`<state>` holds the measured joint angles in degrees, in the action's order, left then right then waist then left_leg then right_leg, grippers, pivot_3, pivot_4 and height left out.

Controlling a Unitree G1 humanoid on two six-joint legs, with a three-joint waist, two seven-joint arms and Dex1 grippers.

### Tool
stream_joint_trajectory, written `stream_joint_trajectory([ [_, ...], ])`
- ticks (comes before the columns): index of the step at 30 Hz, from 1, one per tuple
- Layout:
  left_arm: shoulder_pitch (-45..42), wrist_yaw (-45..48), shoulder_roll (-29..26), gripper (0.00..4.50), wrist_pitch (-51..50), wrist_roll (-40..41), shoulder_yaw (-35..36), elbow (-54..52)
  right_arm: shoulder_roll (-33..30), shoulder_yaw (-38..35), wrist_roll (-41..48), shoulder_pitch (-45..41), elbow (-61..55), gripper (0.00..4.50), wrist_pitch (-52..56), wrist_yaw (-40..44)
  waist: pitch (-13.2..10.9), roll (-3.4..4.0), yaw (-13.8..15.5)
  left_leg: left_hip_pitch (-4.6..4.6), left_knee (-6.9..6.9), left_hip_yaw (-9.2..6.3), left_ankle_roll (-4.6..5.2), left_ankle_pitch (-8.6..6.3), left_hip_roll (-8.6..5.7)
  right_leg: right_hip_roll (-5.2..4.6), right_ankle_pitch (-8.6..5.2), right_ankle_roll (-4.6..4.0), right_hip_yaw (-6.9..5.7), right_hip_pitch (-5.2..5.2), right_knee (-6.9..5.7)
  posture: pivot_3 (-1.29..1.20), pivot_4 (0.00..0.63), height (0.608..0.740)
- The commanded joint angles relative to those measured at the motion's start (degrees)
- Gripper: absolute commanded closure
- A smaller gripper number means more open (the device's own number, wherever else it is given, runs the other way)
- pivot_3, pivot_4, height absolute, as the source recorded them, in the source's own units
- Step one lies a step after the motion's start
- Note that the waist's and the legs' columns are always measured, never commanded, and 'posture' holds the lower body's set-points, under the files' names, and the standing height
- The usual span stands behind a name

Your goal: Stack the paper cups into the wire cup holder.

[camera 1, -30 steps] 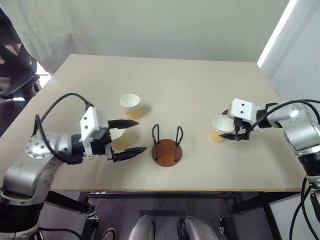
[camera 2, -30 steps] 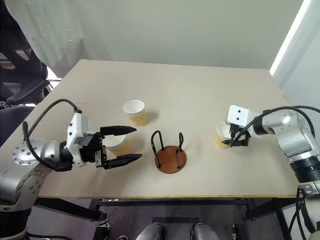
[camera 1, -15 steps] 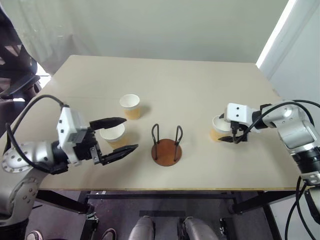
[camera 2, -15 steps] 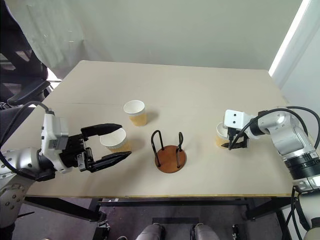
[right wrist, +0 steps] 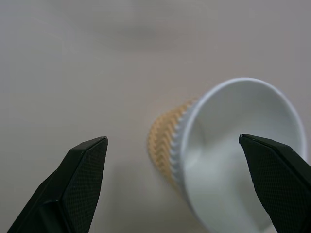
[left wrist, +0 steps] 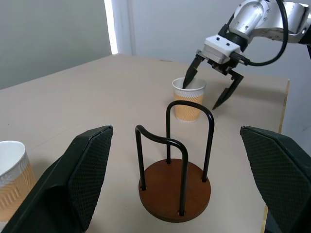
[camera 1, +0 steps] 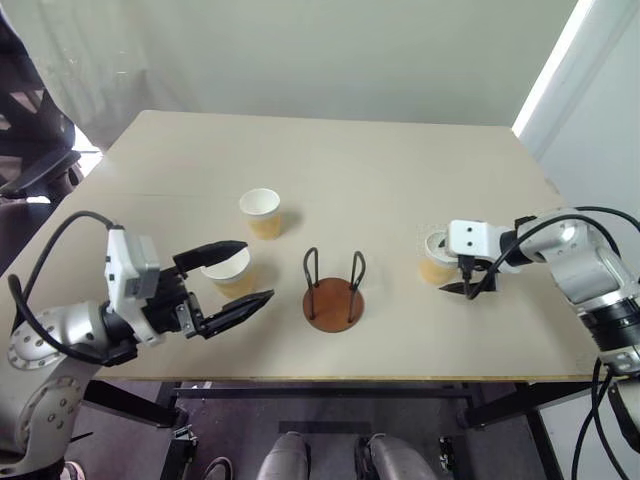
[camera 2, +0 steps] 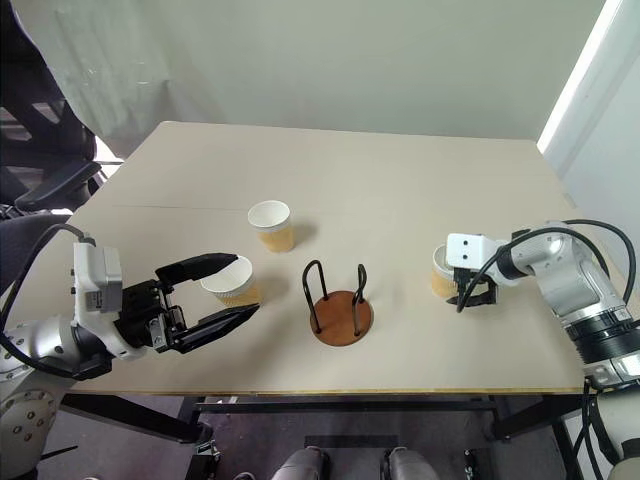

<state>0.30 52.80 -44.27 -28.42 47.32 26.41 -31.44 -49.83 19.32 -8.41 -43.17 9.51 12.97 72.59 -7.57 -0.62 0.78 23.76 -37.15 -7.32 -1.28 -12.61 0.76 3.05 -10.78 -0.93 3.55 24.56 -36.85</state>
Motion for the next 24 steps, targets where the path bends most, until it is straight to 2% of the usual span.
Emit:
stream_joint_trajectory([
  [1,0.08,-0.21,-0.54,0.00,1.23,0.44,1.27,-1.48,0.12,-0.01,-0.85,0.01,-2.18,0.19,-1.00,0.16,0.00,0.00,-0.02,-0.01,0.00,0.00,0.00,0.00,0.00,0.00,0.00,0.00,0.00,0.00,0.00,0.00,0.150,0.740],
  [4,0.20,-0.29,-0.72,0.00,1.36,0.30,1.20,-1.45,0.63,0.41,-1.24,0.42,-2.88,0.92,-1.20,0.25,0.00,0.00,-0.01,-0.01,0.00,0.00,0.00,0.00,0.00,0.00,0.00,-0.01,0.00,-0.01,0.00,0.00,0.150,0.740],
  [12,0.35,-0.59,-1.01,0.00,1.62,-0.24,0.80,-1.46,1.62,1.48,-3.60,0.49,-0.81,3.87,-3.80,-0.47,0.00,0.00,0.01,-0.03,0.00,0.00,0.00,0.00,0.00,0.00,-0.01,-0.02,0.00,-0.04,0.01,0.00,0.150,0.740],
  [14,0.40,-0.54,-1.11,0.00,1.69,-0.40,0.82,-1.31,1.60,1.22,-3.77,-0.08,0.00,4.47,-4.41,-0.34,0.00,0.00,0.00,-0.03,0.00,0.00,0.00,0.00,0.00,0.00,-0.01,-0.02,0.00,-0.04,0.01,0.00,0.150,0.740],
  [19,0.38,-0.58,-1.27,0.00,1.90,-0.69,0.66,-1.02,0.96,0.07,-2.65,-1.76,0.36,4.47,-5.63,1.16,0.00,0.01,0.00,-0.04,0.00,0.00,-0.01,-0.01,0.00,0.00,-0.03,-0.05,0.01,-0.05,0.02,0.00,0.150,0.740],
  [24,0.21,-0.27,-1.66,0.00,2.00,-0.70,0.66,-0.63,0.09,-3.89,4.65,-5.86,-3.32,4.47,-4.48,6.95,-0.03,0.06,-0.04,-0.04,0.03,0.00,-0.02,-0.01,0.00,0.00,-0.08,-0.13,0.01,-0.04,0.02,0.00,0.150,0.740],
])
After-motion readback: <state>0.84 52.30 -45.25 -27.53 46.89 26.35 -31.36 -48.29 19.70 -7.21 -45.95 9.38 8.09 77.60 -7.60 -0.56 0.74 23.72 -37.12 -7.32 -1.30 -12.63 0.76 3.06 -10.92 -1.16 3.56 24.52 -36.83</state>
